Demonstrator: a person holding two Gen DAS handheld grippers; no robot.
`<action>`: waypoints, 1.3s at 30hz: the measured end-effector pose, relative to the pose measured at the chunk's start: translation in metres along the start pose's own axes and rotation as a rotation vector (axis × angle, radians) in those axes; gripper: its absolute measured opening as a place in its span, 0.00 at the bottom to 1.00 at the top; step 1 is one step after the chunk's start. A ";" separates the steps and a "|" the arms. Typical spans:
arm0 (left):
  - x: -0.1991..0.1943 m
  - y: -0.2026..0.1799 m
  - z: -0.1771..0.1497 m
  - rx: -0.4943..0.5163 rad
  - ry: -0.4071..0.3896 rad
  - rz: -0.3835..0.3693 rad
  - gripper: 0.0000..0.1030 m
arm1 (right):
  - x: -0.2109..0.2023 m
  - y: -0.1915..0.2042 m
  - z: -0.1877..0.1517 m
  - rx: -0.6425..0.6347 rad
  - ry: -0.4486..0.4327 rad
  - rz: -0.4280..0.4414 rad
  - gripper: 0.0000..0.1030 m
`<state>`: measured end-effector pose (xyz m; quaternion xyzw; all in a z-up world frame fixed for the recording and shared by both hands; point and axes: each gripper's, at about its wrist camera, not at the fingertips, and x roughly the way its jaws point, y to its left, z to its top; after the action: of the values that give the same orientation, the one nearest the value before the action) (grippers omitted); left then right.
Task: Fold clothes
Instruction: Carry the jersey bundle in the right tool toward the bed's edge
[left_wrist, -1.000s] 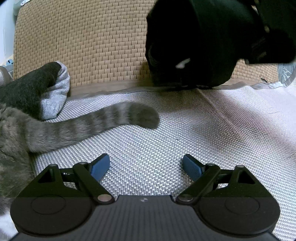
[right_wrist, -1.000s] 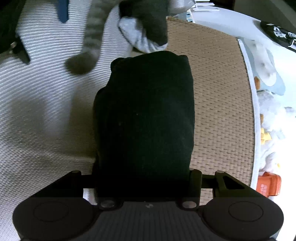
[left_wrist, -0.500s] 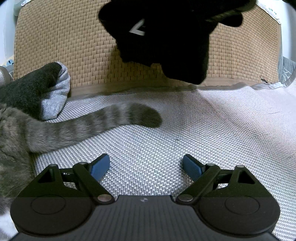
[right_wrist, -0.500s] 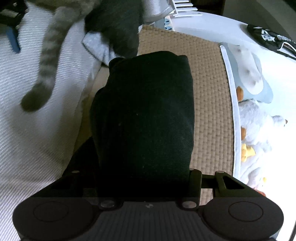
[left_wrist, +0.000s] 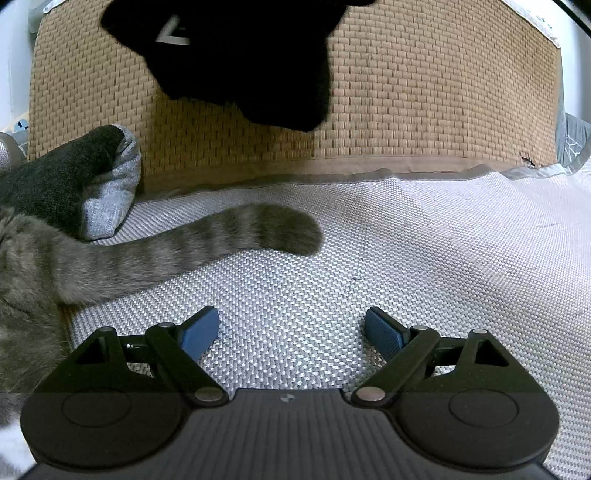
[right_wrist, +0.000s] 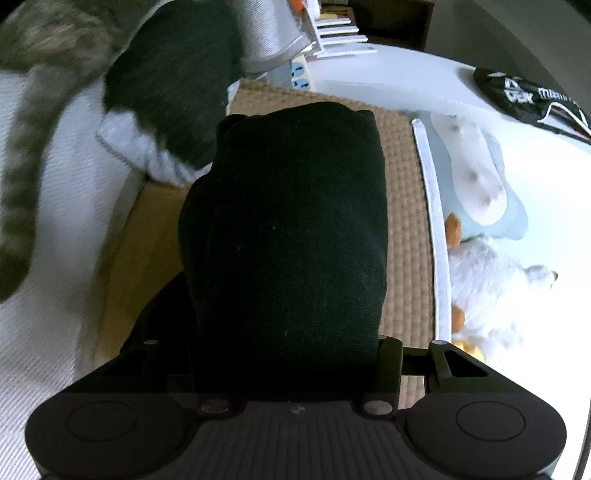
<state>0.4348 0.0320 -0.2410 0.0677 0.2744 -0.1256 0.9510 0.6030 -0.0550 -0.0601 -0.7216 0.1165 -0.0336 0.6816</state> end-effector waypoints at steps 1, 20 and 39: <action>0.000 0.000 0.000 -0.001 0.001 0.000 0.87 | 0.003 -0.002 0.005 -0.003 -0.008 -0.003 0.51; 0.001 0.000 0.004 -0.015 0.002 -0.009 0.87 | 0.035 -0.020 0.086 0.016 -0.088 -0.025 0.51; 0.004 0.000 0.006 -0.016 -0.002 -0.010 0.87 | 0.062 -0.009 0.174 0.019 -0.161 -0.011 0.51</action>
<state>0.4411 0.0298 -0.2383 0.0588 0.2750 -0.1284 0.9510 0.7002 0.1016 -0.0696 -0.7160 0.0571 0.0197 0.6955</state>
